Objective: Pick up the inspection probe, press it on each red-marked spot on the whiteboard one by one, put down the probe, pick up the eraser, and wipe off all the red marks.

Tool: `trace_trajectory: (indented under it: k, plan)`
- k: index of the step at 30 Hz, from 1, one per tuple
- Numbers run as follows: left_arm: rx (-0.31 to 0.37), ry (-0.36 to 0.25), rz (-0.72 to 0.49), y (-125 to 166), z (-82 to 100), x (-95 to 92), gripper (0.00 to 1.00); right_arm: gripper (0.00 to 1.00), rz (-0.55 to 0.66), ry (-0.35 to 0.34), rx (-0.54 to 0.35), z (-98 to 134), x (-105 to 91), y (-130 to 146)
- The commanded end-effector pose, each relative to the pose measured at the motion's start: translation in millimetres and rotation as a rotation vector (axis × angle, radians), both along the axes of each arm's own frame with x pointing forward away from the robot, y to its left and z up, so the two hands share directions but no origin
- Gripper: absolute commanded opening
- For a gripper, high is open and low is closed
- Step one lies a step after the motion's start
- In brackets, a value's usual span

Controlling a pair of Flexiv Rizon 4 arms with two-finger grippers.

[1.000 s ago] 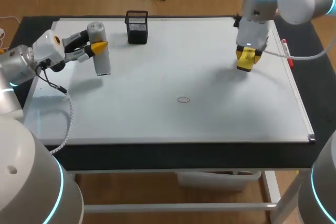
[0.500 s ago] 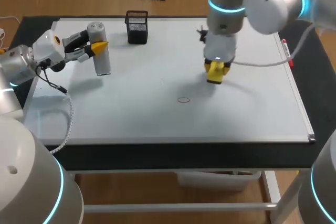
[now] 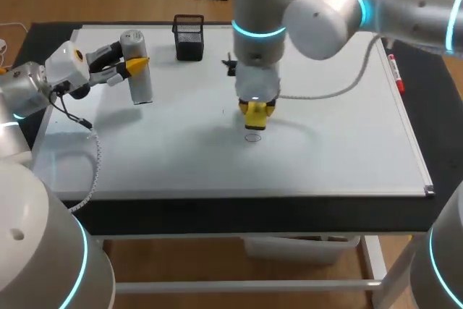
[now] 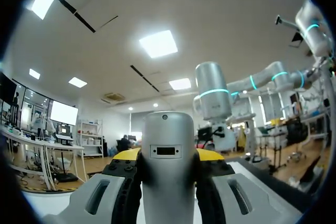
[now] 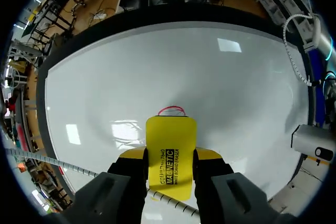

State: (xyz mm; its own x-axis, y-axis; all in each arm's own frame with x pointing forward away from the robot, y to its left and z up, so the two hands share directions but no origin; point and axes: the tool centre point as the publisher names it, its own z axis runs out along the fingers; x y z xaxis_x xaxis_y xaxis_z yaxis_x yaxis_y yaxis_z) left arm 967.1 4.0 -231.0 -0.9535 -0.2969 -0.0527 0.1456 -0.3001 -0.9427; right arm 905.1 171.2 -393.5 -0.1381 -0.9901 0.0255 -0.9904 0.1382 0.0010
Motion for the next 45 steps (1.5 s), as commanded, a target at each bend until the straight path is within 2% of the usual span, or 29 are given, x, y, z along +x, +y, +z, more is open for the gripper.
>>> trace_trajectory:
  k: [1, 10, 24, 36, 45]
  plan:
    - [-0.001, -0.002, 0.002, -1, 0.4, -0.1, 0.0, 0.0, 0.014, 0.011, -0.06, -8, -2.9, 23]
    - [-0.001, -0.002, 0.002, -1, 0.4, -0.1, 0.0, 0.0, 0.058, 0.023, -0.012, -14, -25.7, 47]
    - [-0.001, -0.002, 0.002, -1, 0.4, -0.1, 0.0, 0.0, 0.082, 0.0, 0.008, -20, -45.6, 49]
    - [-0.001, -0.002, 0.002, -1, 0.4, -0.1, 0.0, 0.0, 0.073, 0.016, 0.007, -30, -50.5, 43]
    - [-0.001, -0.002, 0.002, -1, 0.4, -0.1, 0.0, 0.0, 0.034, 0.015, 0.001, -34, -49.6, 26]
